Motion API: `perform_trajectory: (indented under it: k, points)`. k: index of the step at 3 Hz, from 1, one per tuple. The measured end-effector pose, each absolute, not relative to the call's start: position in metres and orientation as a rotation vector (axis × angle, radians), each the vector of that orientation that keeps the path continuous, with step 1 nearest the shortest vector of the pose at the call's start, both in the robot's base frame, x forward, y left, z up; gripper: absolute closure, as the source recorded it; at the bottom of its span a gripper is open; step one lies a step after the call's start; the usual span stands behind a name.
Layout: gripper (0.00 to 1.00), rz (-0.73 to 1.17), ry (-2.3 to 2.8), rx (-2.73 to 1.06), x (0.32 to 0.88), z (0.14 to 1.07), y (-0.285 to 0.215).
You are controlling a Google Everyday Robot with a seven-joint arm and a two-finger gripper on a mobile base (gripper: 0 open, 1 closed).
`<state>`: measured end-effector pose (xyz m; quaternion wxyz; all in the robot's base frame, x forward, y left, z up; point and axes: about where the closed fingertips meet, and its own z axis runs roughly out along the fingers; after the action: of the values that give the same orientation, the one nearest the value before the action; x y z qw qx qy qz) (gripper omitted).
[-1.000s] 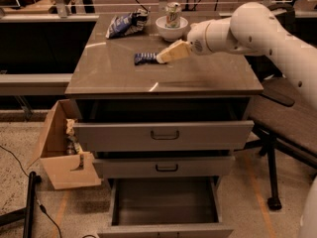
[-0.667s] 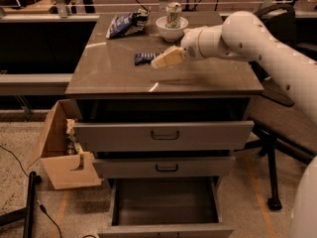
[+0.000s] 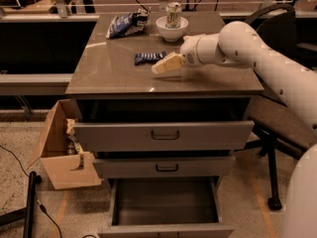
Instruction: Place rxbar blueberry into bottom drawer
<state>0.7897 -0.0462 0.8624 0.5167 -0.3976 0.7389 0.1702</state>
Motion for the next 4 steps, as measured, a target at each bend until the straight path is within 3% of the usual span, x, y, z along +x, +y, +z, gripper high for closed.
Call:
perform_trajectory:
  k: [2,3,4]
  points:
    - [0.0,0.456,1.808,-0.914,0.796,0.848,-0.032]
    - [0.13,0.485,1.818,-0.916,0.797,0.844,-0.025]
    - [0.38,0.528,1.841,-0.924,0.797,0.838,-0.018]
